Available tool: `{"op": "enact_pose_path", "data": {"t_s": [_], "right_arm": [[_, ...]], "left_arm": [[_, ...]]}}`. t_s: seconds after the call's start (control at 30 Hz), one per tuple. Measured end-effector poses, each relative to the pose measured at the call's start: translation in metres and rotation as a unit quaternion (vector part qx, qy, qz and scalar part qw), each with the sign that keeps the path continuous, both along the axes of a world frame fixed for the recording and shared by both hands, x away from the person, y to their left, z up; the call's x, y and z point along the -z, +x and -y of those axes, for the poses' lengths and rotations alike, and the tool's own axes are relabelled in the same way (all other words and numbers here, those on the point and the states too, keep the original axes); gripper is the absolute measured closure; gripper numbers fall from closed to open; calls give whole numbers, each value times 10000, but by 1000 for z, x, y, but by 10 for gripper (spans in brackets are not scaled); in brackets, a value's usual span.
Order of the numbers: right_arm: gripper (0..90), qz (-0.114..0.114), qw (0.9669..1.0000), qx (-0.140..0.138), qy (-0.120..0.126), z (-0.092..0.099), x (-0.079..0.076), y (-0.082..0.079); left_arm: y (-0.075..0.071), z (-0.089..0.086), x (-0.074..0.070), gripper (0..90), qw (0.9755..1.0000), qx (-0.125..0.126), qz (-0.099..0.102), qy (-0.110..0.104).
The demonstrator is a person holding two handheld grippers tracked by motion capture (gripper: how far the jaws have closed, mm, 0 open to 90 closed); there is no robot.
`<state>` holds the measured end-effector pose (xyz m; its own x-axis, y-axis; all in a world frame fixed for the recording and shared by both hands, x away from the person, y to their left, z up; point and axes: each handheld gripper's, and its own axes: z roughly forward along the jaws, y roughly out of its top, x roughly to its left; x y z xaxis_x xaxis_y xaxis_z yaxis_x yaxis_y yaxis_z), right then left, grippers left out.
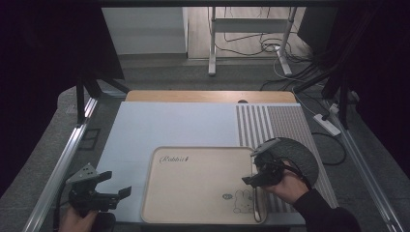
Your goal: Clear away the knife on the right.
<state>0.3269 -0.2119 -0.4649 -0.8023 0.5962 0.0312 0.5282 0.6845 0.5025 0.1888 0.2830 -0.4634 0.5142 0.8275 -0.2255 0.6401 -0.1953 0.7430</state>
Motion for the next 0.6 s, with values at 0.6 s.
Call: {"op": "enact_pose_path", "data": {"t_s": [0.6], "right_arm": [[0,218,9972,589,403,20,-1,-3]], "left_arm": [[0,0,0,29,10000,50,-4,6]]}}
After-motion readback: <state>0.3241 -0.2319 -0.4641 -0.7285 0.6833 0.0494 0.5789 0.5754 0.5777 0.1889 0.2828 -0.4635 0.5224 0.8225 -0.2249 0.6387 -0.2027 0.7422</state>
